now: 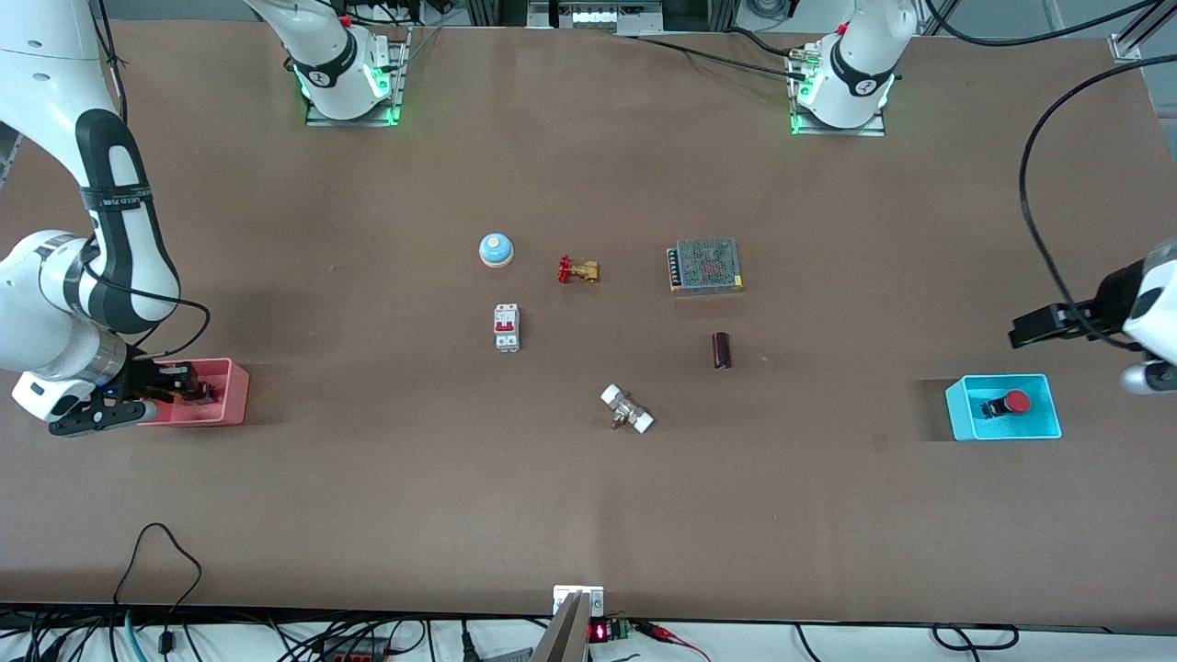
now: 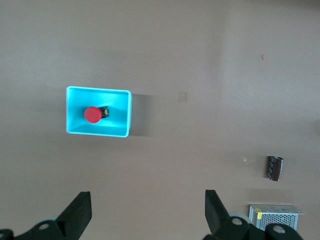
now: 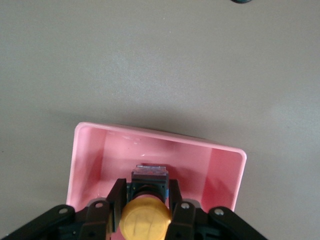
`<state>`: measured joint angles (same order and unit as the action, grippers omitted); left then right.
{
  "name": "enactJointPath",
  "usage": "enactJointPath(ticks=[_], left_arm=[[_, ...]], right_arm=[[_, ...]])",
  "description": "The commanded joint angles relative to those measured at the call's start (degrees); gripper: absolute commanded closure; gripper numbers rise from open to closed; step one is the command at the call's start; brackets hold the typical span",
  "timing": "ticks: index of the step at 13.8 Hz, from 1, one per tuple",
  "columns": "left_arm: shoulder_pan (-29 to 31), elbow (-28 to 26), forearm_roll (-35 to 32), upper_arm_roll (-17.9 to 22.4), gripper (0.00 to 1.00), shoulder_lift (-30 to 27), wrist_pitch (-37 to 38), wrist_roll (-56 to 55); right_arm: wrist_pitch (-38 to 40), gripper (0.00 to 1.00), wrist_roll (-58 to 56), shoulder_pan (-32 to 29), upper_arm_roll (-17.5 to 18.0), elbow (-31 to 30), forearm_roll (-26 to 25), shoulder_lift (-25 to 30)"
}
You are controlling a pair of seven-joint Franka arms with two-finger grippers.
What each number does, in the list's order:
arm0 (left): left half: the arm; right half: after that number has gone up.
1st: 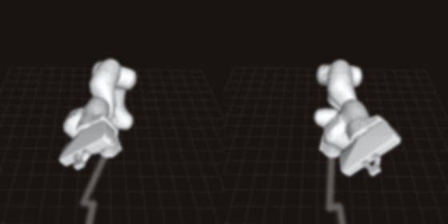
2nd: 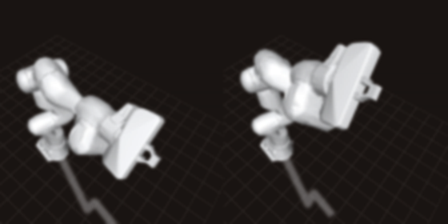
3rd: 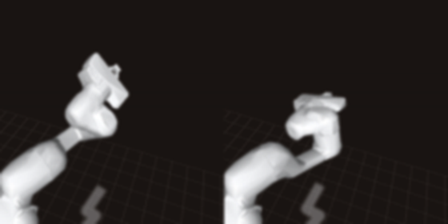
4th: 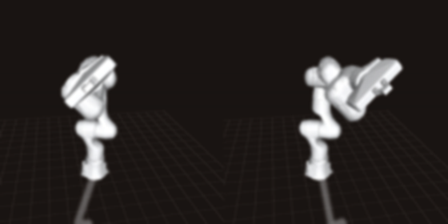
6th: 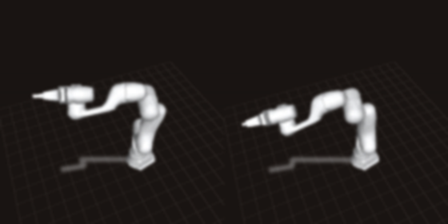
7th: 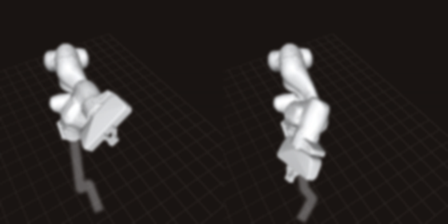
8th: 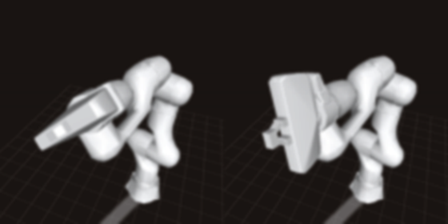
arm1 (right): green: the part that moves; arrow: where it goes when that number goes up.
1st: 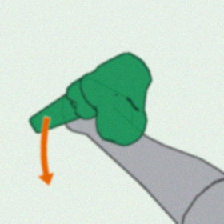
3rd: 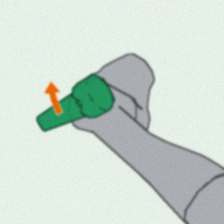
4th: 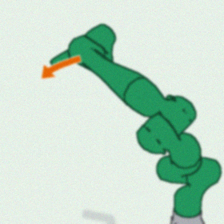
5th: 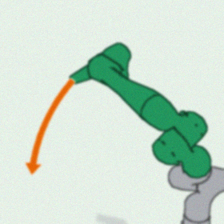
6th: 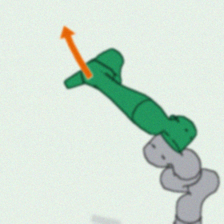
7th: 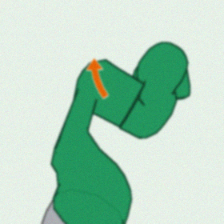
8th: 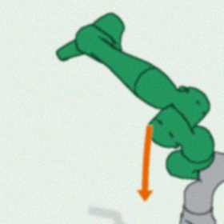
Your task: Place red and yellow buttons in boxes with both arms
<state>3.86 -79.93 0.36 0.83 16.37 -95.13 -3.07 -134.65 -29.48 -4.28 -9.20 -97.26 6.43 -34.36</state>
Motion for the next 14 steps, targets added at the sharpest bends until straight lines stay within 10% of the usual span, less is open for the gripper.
enactJointPath(ticks=[1,14], left_arm=[[0.7,-4.3,0.1,-0.7,0.0,-4.8,-1.4,-0.1],[0.5,-3.2,0.0,-1.4,0.0,-6.0,1.2,-1.1]], right_arm=[[-1.3,0.81,-1.7,-0.5,0.3,-0.4,1.4,-0.3],[-1.6,0.44,-1.6,-0.1,0.4,-0.4,1.4,-0.5]])
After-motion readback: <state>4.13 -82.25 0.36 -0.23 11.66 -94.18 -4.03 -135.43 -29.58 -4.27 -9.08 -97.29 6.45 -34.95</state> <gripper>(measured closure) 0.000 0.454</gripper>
